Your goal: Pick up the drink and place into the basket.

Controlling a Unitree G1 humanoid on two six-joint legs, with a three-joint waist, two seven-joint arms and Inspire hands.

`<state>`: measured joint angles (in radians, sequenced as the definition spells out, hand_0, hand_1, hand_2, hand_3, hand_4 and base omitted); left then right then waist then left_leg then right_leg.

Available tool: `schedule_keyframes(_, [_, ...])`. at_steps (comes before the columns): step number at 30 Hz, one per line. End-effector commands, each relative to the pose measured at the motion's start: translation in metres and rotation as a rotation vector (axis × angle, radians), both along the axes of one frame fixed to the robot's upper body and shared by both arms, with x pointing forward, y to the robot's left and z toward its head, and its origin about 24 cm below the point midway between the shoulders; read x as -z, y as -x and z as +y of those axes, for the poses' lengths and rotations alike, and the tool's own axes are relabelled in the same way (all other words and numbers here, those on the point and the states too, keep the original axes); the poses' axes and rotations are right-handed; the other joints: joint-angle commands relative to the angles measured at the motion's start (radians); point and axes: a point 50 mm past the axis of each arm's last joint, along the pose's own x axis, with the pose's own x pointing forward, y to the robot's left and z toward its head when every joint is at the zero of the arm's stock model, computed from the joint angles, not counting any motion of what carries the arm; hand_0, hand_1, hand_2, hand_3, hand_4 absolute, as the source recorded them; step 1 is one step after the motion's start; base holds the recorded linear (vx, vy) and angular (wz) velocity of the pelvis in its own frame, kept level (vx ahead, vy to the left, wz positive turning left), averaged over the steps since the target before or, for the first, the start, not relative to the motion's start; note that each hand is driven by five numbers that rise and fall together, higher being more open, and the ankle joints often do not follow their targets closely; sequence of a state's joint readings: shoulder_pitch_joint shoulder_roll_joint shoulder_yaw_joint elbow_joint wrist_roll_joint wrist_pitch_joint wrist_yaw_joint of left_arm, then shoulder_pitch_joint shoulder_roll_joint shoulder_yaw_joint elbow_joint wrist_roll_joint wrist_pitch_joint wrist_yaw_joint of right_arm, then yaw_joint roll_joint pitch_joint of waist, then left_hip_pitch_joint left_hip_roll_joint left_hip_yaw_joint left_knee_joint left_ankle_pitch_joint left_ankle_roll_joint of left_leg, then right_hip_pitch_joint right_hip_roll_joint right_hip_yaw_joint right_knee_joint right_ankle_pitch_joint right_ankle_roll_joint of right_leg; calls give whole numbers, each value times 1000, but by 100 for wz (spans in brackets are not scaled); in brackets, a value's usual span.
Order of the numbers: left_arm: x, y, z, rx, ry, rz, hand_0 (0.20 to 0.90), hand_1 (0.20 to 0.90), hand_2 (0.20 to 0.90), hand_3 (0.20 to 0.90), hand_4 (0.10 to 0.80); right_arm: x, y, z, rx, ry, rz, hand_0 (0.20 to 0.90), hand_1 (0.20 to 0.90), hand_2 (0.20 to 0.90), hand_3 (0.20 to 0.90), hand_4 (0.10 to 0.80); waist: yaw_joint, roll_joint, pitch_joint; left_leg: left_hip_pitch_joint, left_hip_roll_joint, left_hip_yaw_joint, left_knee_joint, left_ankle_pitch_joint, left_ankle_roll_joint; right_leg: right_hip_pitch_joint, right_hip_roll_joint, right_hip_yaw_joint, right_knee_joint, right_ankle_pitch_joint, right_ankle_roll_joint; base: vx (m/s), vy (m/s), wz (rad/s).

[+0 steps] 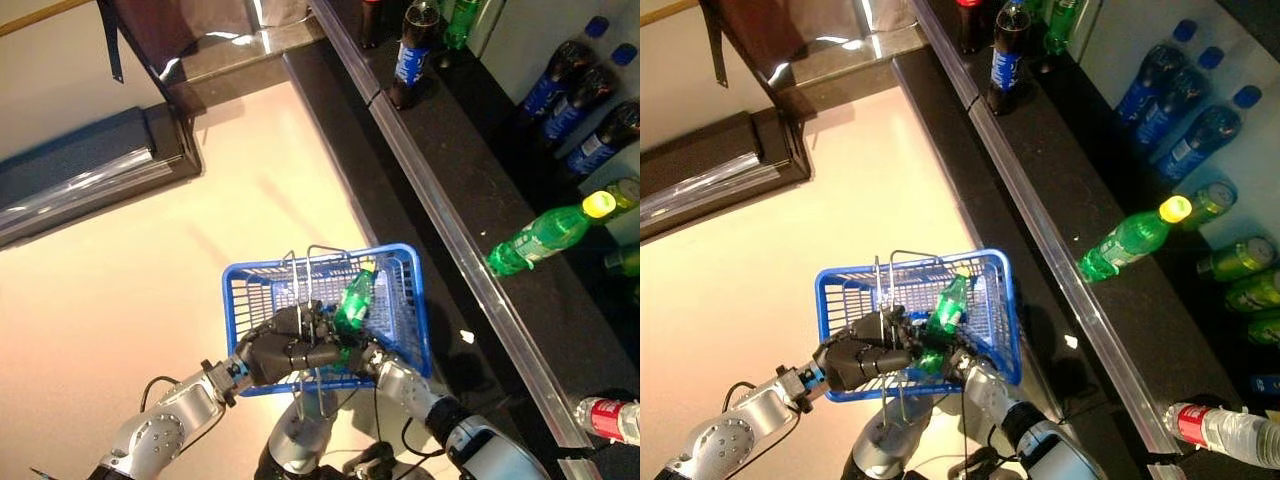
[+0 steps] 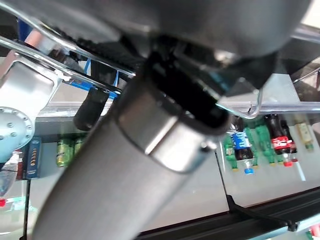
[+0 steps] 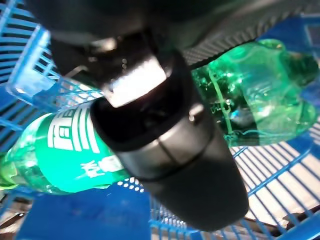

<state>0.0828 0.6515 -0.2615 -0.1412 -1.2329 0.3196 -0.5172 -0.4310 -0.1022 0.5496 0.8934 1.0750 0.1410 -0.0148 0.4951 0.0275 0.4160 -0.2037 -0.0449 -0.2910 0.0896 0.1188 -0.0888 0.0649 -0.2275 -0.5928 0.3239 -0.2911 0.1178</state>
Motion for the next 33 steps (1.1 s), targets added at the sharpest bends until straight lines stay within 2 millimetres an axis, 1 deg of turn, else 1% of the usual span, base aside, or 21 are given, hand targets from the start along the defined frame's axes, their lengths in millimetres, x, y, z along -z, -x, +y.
schedule_keyframes(1, [-140,31,-58,439,514,-723,300,300,300,200,100,-26,-13,40,-116,-160,-81,300,300,300,200,100,-1,36,-25,12,-20,30,74,-87,47,-43,5,51,-87,218,-26,0,0,0])
schedule_keyframes(2, [-140,31,-58,438,514,-722,300,300,300,200,100,-25,-13,37,-110,-155,-74,300,300,300,200,100,-1,35,-24,13,-20,31,74,-87,47,-44,4,52,-86,218,-25,0,0,0])
schedule_keyframes(3, [-140,31,-59,438,514,-723,300,300,300,200,100,-24,-14,36,-103,-152,-71,439,439,439,362,262,-1,34,-22,12,-20,31,74,-87,48,-45,4,52,-85,218,-25,0,0,0])
schedule_keyframes(4, [-141,30,-59,437,514,-723,300,300,300,200,100,-24,-15,35,-81,-153,-66,820,820,820,807,707,-1,33,-21,13,-19,31,74,-88,48,-46,4,52,-84,219,-25,0,0,0])
schedule_keyframes(5, [-141,30,-59,435,514,-722,300,300,300,200,100,-24,-16,34,-69,-157,-60,900,900,900,900,800,-1,32,-20,12,-19,33,74,-87,49,-47,4,53,-82,219,-24,0,0,0])
schedule_keyframes(11, [-144,28,-63,426,514,-717,300,300,300,200,100,-26,-22,32,-9,-174,-56,900,900,900,900,800,-6,26,-15,16,-13,42,70,-89,51,-54,1,56,-74,220,-22,0,0,0])
schedule_keyframes(19, [-145,27,-64,407,517,-705,300,300,300,200,100,-28,-22,30,22,-202,-79,900,900,900,900,800,-15,21,-12,19,-7,54,69,-91,51,-58,-2,61,-69,221,-19,0,0,0])
schedule_keyframes(25, [-140,23,-58,345,522,-662,300,300,300,200,100,-32,-21,24,12,-228,-136,900,900,900,900,800,-31,16,-12,22,-1,70,66,-91,50,-64,-6,67,-69,226,-12,-11,8,-1])
schedule_keyframes(26, [-140,22,-57,335,533,-648,300,300,300,200,100,-33,-20,22,13,-231,-150,900,900,900,900,800,-35,18,-13,9,-4,72,66,-68,55,-71,-9,56,-78,249,-20,0,0,-3])
schedule_keyframes(27, [-139,21,-55,326,539,-641,300,300,300,200,100,-33,-19,22,10,-233,-155,900,900,900,900,800,-36,12,-13,22,0,74,65,-91,50,-66,-6,70,-71,227,-11,-71,45,-4])
schedule_keyframes(28, [-138,21,-52,313,547,-636,300,300,300,200,100,-34,-17,20,7,-237,-175,900,900,900,900,800,-41,12,-14,11,0,78,62,-69,54,-74,-8,59,-81,249,-19,0,0,0])
schedule_keyframes(33, [-132,19,-45,261,545,-624,300,300,300,200,100,-36,-10,14,-7,-245,-230,900,900,900,900,800,-54,4,-12,15,7,89,53,-69,53,-76,-6,65,-89,253,-15,-15,10,0])
